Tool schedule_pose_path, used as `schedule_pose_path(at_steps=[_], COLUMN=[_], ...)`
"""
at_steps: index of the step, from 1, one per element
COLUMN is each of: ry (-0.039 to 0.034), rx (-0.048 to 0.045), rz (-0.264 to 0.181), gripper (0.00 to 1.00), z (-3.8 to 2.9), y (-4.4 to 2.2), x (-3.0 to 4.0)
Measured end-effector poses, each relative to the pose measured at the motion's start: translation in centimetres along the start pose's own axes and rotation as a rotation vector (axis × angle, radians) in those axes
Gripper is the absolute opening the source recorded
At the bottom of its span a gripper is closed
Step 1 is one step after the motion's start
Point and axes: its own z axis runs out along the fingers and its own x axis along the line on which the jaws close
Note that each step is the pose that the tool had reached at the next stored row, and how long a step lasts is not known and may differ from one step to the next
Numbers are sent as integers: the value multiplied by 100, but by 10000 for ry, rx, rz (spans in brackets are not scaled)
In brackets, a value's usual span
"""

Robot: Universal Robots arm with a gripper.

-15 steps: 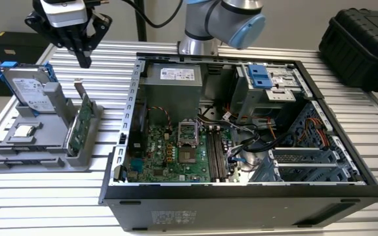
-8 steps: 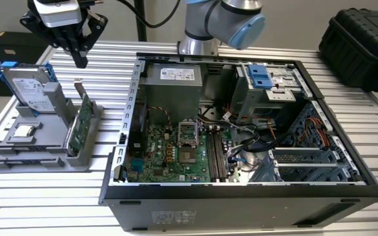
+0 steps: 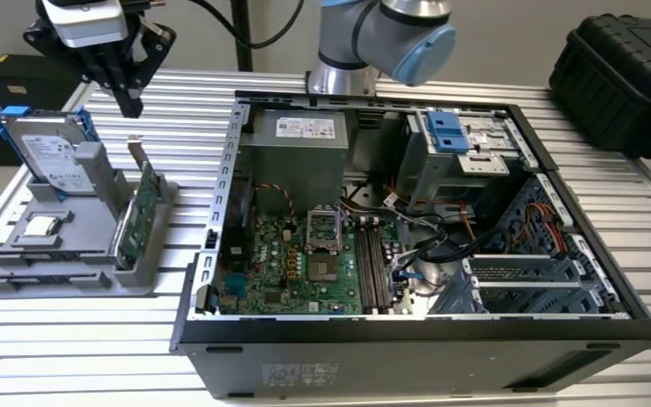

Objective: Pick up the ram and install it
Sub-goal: 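Reach for the ram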

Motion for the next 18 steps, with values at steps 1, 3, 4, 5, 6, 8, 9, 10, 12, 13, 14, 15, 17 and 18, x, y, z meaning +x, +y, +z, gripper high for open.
schedule_pose_path(at_steps=[1,3,4,5,6,8,9,10,12,13,14,15,17,18], ry=[0,0,0,0,1,0,1,0,0,0,0,0,1,0], rx=[0,0,0,0,0,0,0,0,0,0,1,0,1,0], rz=[0,0,0,0,0,0,0,0,0,0,0,0,0,0], gripper=[0,0,0,0,0,0,0,0,0,0,0,0,0,0], z=[-1,-2,-1,-2,-3,-3,-4,-4,-5,-5,-6,-6,-7,-7], y=[-3,-10,-14,-17,-21,-27,-30,-34,-40,-43,-45,-48,-52,-54], x=[10,35,46,58,71,98,110,122,146,158,169,179,205,218])
